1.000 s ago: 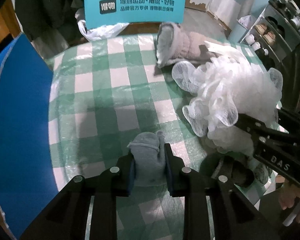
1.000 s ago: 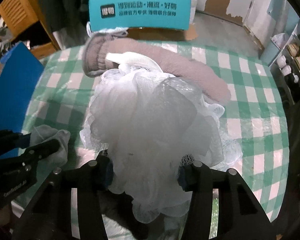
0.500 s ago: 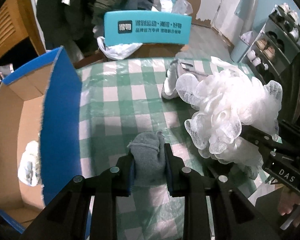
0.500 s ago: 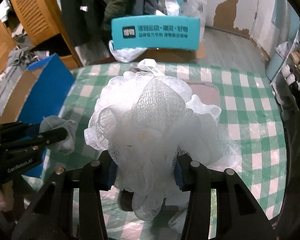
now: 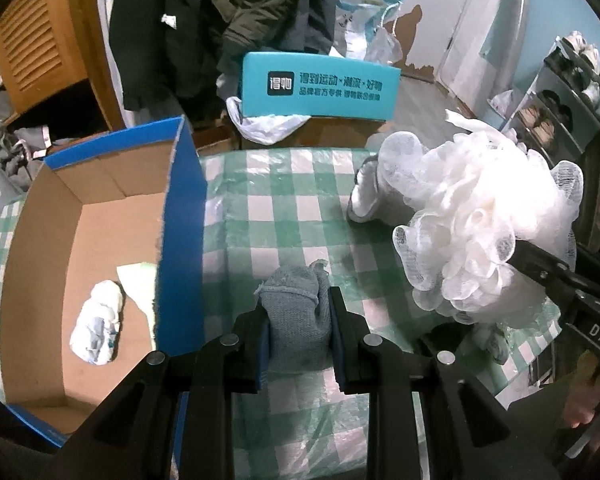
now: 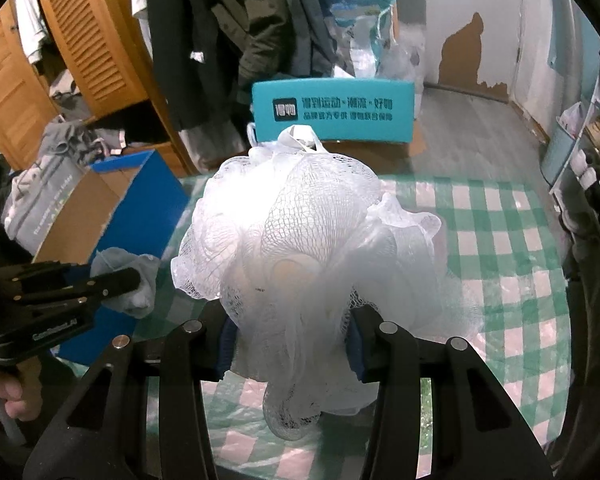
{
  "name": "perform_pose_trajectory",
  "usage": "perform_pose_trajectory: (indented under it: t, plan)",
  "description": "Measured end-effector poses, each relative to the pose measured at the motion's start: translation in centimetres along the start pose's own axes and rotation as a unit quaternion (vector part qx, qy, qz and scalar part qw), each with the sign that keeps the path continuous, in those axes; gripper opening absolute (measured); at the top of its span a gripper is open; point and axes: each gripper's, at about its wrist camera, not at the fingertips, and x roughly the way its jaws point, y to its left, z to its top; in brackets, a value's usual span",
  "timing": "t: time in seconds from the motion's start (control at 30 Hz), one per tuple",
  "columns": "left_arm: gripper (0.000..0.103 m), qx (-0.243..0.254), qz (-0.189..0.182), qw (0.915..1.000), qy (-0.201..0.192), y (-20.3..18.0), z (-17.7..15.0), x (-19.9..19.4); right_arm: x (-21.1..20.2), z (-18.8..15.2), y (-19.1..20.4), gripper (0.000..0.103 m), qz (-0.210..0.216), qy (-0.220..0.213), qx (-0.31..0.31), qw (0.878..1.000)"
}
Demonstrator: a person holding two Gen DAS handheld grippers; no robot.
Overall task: Organize soft objects
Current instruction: 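Carry the bath puff and grey sock with both tools over the shoebox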
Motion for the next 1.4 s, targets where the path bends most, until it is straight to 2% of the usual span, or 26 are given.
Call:
perform_pose_trajectory:
  t: [0.6, 1.4]
  plan:
    - [0.025, -0.024, 0.014, 0.9986, -0.046, 3.0, 0.4, -4.3, -2.7, 2.0, 3.7, 0.043, 0.036, -0.045, -0.03, 0.998]
    - [0.025, -0.072, 0.038, 0.9945, -0.065, 9.1, -1.0, -6.6, -1.8, 4.8, 11.2, 0.043, 0.08, -0.054, -0.073, 0.993]
